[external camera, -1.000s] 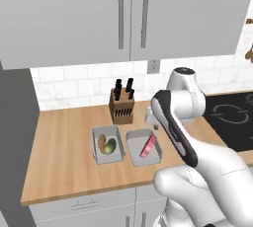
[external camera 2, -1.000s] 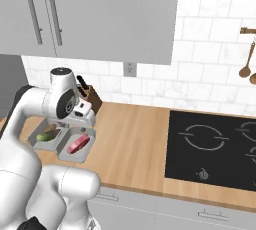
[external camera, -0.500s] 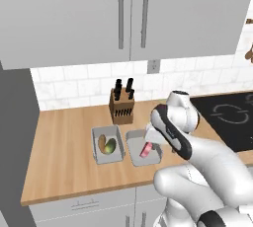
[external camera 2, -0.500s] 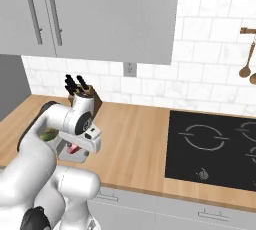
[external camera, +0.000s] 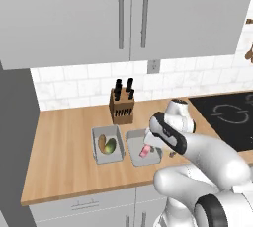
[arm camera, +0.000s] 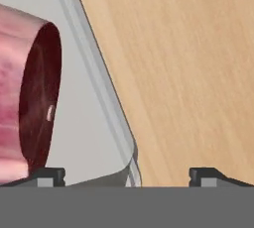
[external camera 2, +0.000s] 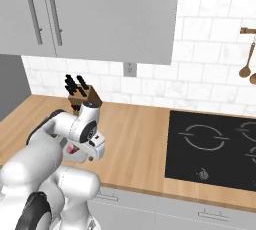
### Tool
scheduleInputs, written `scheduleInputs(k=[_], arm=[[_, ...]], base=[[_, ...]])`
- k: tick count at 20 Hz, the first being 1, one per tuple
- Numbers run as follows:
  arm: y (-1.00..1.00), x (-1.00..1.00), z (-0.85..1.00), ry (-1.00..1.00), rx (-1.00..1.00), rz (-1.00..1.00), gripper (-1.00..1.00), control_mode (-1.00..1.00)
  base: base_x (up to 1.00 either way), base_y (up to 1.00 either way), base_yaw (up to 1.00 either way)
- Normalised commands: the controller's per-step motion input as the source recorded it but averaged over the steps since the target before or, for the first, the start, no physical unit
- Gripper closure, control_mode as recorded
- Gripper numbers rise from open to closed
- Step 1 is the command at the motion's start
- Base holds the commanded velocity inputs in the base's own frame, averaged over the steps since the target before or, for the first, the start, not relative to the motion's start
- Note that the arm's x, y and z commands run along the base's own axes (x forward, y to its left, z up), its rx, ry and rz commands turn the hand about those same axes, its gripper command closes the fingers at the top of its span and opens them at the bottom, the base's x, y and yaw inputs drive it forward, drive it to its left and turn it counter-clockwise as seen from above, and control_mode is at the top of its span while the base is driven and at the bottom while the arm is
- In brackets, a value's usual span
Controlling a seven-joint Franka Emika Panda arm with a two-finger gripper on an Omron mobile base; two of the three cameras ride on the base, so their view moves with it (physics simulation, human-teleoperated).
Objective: Take the meat container that has the steak and place it on the second highest rack of the freezer. Then take the vegetable container that has the sweet potato and cucumber and place it on the highest rack of the freezer.
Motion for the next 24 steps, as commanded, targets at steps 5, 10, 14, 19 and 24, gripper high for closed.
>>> scheduleInputs(k=[5, 10, 14, 19, 24], arm=[[0.0, 0.31, -0.26, 0.0, 0.0, -0.06, -1.0, -1.0], [0.12, -0.05, -0.49, 0.0, 0.0, 0.0, -1.0, -1.0], [0.23, -0.02, -0.54, 0.0, 0.0, 0.0, -1.0, -1.0], [0.15, -0.38, -0.61, 0.0, 0.0, -0.01, -1.0, -1.0], [-0.12, -0.83, -0.33, 0.0, 0.0, -0.09, -1.0, -1.0]], base=[[0.0, 0.0, 0.0], [0.0, 0.0, 0.0], [0.0, 0.0, 0.0], [0.0, 0.0, 0.0], [0.0, 0.0, 0.0]])
